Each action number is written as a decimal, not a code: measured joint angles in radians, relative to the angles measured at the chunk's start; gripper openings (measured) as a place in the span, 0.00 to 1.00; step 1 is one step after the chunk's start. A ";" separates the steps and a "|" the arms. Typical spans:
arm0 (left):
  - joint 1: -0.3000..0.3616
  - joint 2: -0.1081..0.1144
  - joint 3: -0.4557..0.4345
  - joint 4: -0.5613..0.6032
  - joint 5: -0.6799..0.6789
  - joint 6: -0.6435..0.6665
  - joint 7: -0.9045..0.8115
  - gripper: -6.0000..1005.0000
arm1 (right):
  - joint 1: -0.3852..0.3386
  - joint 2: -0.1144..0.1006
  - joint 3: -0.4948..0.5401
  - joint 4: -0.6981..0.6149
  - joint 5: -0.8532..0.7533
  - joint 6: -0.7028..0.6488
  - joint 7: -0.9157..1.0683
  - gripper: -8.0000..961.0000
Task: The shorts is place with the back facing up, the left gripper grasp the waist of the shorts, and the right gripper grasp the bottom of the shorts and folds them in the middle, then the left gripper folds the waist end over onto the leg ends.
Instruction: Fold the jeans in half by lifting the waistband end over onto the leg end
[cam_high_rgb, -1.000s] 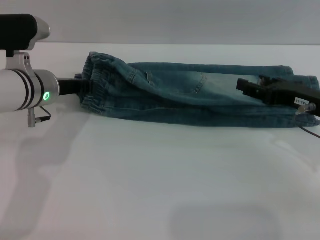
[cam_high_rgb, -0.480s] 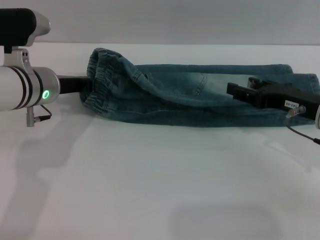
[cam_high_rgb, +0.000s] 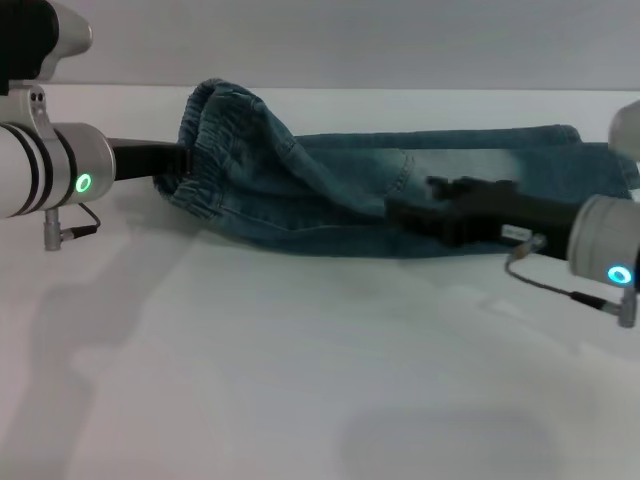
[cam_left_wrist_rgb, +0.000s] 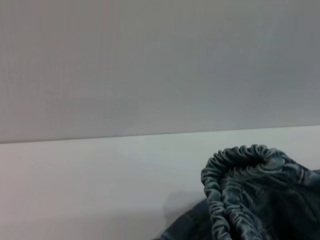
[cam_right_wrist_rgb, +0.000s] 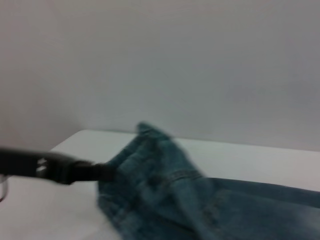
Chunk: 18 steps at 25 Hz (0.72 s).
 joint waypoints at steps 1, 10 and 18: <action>0.005 0.000 0.000 -0.011 0.000 -0.006 0.000 0.08 | 0.005 0.000 -0.014 -0.003 0.000 0.002 -0.001 0.63; 0.034 0.000 0.001 -0.084 -0.003 -0.041 0.000 0.08 | 0.052 -0.001 -0.081 0.006 0.001 -0.003 -0.003 0.63; 0.034 0.000 0.002 -0.117 -0.005 -0.058 0.000 0.08 | 0.152 0.001 -0.074 0.118 0.015 -0.011 -0.003 0.33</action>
